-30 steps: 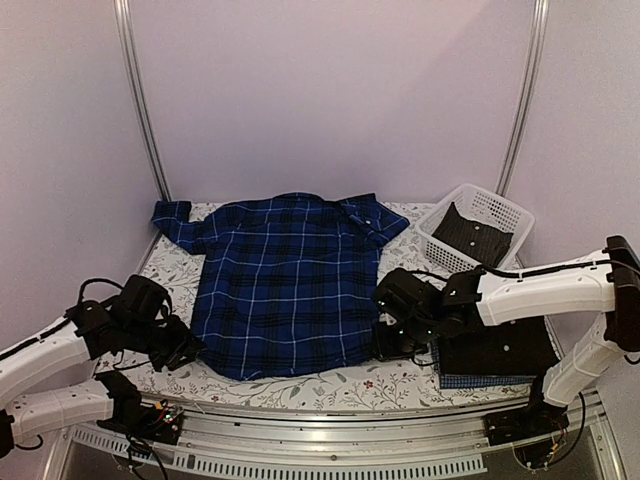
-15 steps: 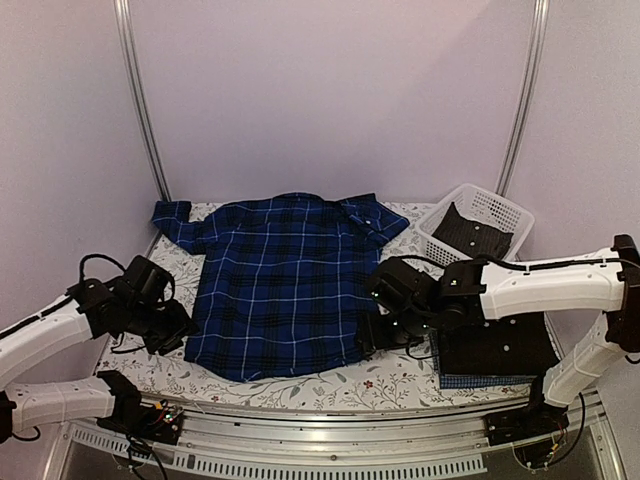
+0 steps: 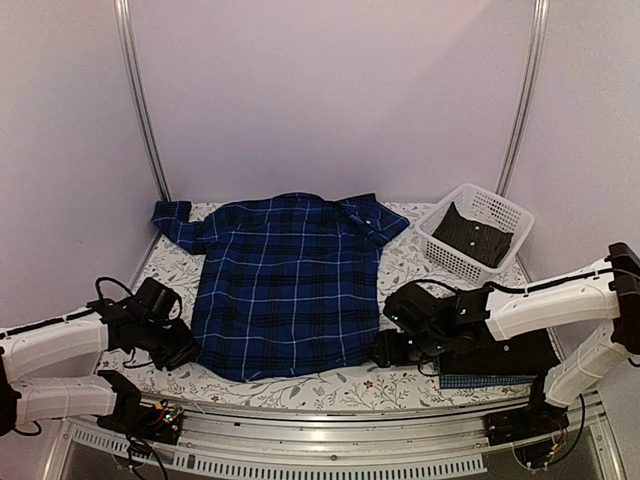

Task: Fold and stack the long sleeve shirts
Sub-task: Adjust the flattened shirt at the center of the board.

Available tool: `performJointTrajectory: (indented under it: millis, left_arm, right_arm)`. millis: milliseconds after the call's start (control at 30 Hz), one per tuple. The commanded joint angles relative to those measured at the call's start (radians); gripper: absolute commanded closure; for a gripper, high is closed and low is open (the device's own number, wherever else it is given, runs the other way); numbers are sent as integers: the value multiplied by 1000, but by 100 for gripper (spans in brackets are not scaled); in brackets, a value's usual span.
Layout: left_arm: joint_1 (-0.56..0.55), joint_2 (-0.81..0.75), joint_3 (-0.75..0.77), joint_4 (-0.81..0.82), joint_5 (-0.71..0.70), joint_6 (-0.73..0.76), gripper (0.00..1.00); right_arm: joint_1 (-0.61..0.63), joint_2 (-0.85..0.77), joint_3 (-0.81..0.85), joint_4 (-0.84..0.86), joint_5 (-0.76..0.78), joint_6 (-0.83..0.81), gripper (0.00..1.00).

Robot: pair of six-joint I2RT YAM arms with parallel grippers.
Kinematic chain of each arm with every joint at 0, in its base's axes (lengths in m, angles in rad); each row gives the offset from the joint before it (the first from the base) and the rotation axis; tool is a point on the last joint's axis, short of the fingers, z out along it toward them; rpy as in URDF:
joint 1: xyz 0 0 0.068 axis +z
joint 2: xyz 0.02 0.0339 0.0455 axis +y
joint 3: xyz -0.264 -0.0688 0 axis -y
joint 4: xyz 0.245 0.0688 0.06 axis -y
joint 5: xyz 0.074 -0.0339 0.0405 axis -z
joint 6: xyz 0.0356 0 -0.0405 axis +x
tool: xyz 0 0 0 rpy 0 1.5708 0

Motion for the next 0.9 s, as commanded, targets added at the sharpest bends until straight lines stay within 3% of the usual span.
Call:
performJointTrajectory:
  millis: [0,33,133,367,467,667,867]
  left_arm:
    - [14,7,-40,87,21,-29,64]
    - [15,4,-39,88,20,-31,76]
    - [17,-10,-9,30,-6,-25,99]
    - [17,-114,124,-185,-184,-32,100]
    - [17,-125,136,-187,-187,-21,100]
    - [16,-85,134,-180,-176,-9,100]
    - [18,-84,143,-179,-187,-2,100]
  right_arm:
    - [-14,-37,-21,150,20,21,44]
    - [-15,-34,-22,166,21,21,44]
    - [-13,-31,-27,189,22,20,46]
    - [-13,-72,-54,199,32,36,47]
    - [-11,-34,-28,209,0,31,53]
    - [28,51,36,181,26,34,53]
    - [104,-20,-17,202,142,50,50]
